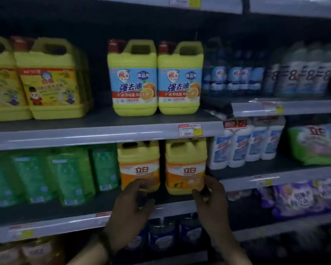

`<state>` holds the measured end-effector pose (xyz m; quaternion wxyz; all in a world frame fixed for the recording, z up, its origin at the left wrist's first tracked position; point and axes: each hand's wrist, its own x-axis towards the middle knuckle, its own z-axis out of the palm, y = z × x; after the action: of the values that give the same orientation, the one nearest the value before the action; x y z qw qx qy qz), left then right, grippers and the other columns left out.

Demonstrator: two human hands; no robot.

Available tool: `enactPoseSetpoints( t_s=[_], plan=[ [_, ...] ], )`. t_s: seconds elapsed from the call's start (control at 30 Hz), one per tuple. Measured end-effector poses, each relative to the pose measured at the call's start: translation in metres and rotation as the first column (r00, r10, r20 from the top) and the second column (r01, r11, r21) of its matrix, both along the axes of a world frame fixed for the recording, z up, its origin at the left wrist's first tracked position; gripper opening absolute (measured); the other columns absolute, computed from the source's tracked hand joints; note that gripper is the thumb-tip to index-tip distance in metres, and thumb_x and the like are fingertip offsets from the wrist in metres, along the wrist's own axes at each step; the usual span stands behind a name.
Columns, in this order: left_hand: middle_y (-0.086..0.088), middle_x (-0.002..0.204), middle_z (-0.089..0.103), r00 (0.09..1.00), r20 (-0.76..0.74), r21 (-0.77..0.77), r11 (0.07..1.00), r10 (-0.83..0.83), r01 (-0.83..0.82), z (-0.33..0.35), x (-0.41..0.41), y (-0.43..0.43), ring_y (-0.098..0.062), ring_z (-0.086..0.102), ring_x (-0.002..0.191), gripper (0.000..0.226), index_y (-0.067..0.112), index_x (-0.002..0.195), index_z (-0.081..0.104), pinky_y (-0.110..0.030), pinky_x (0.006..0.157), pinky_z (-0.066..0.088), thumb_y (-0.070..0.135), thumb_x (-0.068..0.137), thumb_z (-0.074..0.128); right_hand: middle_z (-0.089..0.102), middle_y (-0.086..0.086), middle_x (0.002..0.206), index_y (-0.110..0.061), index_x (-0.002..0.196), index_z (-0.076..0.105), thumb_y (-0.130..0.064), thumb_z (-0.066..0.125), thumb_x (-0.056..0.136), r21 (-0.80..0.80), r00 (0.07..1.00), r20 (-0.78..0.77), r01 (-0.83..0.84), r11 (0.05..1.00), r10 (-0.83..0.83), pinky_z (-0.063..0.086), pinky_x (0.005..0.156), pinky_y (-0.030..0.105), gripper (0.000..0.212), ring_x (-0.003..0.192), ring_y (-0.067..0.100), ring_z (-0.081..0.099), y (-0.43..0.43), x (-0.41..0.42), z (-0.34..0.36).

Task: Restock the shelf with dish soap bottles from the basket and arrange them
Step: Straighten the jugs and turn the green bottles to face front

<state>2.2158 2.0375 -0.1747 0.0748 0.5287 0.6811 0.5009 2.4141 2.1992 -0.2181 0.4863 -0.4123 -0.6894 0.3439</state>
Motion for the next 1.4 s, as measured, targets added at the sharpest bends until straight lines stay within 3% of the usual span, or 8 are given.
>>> enactPoseSetpoints(
  t_s=[0.13,0.3,0.43,0.57,0.67,0.97,1.27,1.4],
  plan=[
    [0.027,0.137,0.059,0.981,0.188,-0.046,0.997,-0.055,0.065,-0.006,0.013,0.048,-0.001,0.062,0.123,0.054,0.051,0.133,0.051,-0.026,0.092,0.055,0.025,0.094,0.078,0.048,-0.005,0.151,-0.034,0.157,0.040,-0.037,0.072,0.097,0.004,0.988,-0.138,-0.075,0.997,0.075,0.050,0.112,0.048,0.068,0.136,0.015,0.053,0.027,-0.007,-0.011],
    [0.051,0.121,0.060,0.956,0.250,-0.015,0.987,-0.153,0.162,0.001,0.033,0.095,0.020,0.059,0.116,0.053,0.054,0.134,0.046,-0.009,0.089,0.053,0.027,0.098,0.073,0.042,-0.011,0.160,-0.036,0.166,0.022,-0.034,0.069,0.102,0.038,0.975,-0.125,-0.182,0.983,0.185,0.047,0.117,0.045,0.079,0.144,0.007,0.046,0.038,-0.016,-0.021],
    [0.019,0.135,0.069,0.932,0.322,0.010,0.985,-0.164,0.170,-0.001,0.030,0.125,0.004,0.066,0.120,0.056,0.034,0.145,0.052,-0.026,0.102,0.055,0.023,0.096,0.076,0.035,-0.015,0.164,-0.043,0.166,0.012,-0.034,0.072,0.100,0.019,0.970,-0.094,-0.222,0.975,0.223,0.041,0.121,0.047,0.090,0.149,0.007,0.038,0.046,-0.015,-0.032],
    [0.019,0.133,0.068,0.930,0.343,-0.065,0.984,-0.135,0.166,-0.008,0.025,0.139,0.004,0.066,0.118,0.051,0.038,0.140,0.051,-0.028,0.104,0.054,0.025,0.098,0.074,0.049,-0.019,0.155,-0.042,0.165,0.021,-0.022,0.077,0.096,-0.047,0.950,-0.160,-0.278,0.959,0.267,0.050,0.116,0.043,0.091,0.140,0.000,0.049,0.047,-0.013,-0.036],
    [0.015,0.137,0.067,0.922,0.358,-0.054,0.983,-0.147,0.178,-0.009,0.028,0.140,-0.003,0.067,0.122,0.050,0.033,0.143,0.050,-0.028,0.103,0.056,0.023,0.099,0.072,0.053,-0.020,0.149,-0.045,0.161,0.031,-0.039,0.084,0.081,-0.042,0.944,-0.207,-0.271,0.962,0.257,0.053,0.111,0.044,0.097,0.136,0.003,0.054,0.045,-0.011,-0.034],
    [0.002,0.136,0.072,0.779,0.563,0.064,0.954,-0.276,0.292,0.019,0.055,0.107,-0.024,0.071,0.123,0.054,0.027,0.147,0.051,-0.050,0.102,0.058,0.022,0.098,0.072,0.032,-0.022,0.151,-0.043,0.166,0.022,-0.035,0.095,0.076,0.081,0.949,-0.219,-0.213,0.974,0.225,0.054,0.099,0.020,0.116,0.135,-0.006,0.048,0.020,0.010,-0.015],
    [0.005,0.133,0.073,0.826,0.488,0.036,0.952,-0.283,0.305,0.014,0.073,0.075,-0.017,0.071,0.122,0.054,0.028,0.144,0.053,-0.046,0.103,0.058,0.023,0.094,0.074,-0.010,-0.027,0.165,-0.057,0.152,-0.033,-0.087,0.083,0.047,-0.165,0.942,0.098,-0.301,0.939,0.320,0.024,0.125,0.063,0.160,0.160,0.019,-0.005,-0.020,0.020,0.003],
    [-0.006,0.125,0.076,0.754,0.604,-0.024,0.939,-0.259,0.342,0.015,0.071,0.065,-0.031,0.076,0.110,0.031,0.027,0.131,0.063,-0.051,0.081,0.062,0.038,0.102,0.060,0.033,-0.007,0.161,-0.052,0.162,0.004,-0.082,0.093,0.027,-0.262,0.939,-0.048,-0.341,0.903,0.340,0.048,0.111,0.058,0.164,0.148,0.027,0.040,-0.017,0.020,0.002]
  ],
)
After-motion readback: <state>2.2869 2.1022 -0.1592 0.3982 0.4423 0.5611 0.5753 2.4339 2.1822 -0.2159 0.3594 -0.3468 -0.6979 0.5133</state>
